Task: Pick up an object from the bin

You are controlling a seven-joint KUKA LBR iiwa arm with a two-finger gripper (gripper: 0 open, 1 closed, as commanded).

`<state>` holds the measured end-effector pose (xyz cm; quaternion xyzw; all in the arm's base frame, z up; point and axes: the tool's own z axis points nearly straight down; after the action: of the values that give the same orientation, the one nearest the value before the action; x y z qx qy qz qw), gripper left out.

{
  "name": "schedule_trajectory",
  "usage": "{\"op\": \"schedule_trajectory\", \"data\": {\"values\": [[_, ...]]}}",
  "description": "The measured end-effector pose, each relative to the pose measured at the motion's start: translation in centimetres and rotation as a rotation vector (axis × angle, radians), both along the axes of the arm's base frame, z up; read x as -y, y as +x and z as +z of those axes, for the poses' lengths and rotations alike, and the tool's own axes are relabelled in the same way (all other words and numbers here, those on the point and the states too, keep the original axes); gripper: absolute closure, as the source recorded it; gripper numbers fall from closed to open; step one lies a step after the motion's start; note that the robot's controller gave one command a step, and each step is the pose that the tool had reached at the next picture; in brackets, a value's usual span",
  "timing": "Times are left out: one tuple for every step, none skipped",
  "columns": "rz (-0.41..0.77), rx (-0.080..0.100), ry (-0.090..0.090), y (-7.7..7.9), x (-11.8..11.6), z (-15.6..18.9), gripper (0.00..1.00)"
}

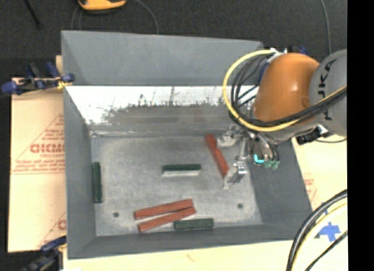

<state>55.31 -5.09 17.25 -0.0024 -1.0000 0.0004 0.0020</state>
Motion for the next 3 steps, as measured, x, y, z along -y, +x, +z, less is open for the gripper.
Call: {"op": "schedule_trajectory", "data": {"values": [[0.001,0.008,-0.001,0.2,0.0,0.4,0.00],[-0.052,0.014,0.000,2.2,2.8,-5.8,0.00],[-0.089,0.032,0.004,2.4,4.0,-8.9,0.00]]}}
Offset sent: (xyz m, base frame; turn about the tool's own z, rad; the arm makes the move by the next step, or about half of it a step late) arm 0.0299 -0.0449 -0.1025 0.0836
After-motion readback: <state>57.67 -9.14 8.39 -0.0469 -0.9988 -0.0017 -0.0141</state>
